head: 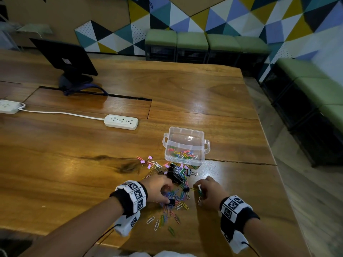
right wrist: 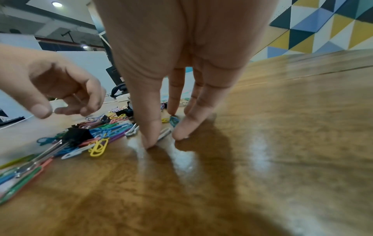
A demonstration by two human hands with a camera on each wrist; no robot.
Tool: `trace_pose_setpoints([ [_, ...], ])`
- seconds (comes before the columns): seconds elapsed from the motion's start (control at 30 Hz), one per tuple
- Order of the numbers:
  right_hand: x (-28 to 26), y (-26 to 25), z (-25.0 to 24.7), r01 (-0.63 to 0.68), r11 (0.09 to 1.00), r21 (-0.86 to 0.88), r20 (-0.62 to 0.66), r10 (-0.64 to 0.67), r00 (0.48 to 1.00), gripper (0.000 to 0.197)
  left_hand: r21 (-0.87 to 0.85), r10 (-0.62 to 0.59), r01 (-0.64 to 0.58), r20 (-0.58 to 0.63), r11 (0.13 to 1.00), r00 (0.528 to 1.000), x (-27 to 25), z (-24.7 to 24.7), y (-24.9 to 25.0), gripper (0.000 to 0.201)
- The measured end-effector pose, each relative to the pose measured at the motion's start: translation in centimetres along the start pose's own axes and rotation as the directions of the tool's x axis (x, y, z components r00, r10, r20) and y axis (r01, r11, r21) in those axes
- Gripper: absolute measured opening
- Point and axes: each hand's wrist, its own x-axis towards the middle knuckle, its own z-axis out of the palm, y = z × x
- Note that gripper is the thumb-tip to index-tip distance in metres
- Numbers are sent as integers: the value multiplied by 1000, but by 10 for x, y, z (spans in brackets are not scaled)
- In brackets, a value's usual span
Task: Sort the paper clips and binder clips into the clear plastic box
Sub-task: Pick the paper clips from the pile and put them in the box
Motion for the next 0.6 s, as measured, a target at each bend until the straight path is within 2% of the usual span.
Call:
trace_pose_setpoints([
  [0.13,2,-6,8,14,1000,20,-80,-13,997,40,22,-16,16,-26,1000,1000,-1,22,7,49],
  [0.23,1,-12,13,37,999,31,-115,-33,993,30,17,-33,34,-63,999,997,-1,34,11,46],
  [0.37,4,-20,16,47,999,22,-141,-44,989,23,87,-18,27,-97,996,995,3,38,12,35],
  [0.47,4,-23,18,33,999,15,-153,-30,988,20,49,-3,9,-122,999,993,4,38,9,34],
  [0.6,3,-24,16,22,999,-24,-123,-25,992,17,-14,-23,20,-233,1000,972,-1,32,-1,31],
])
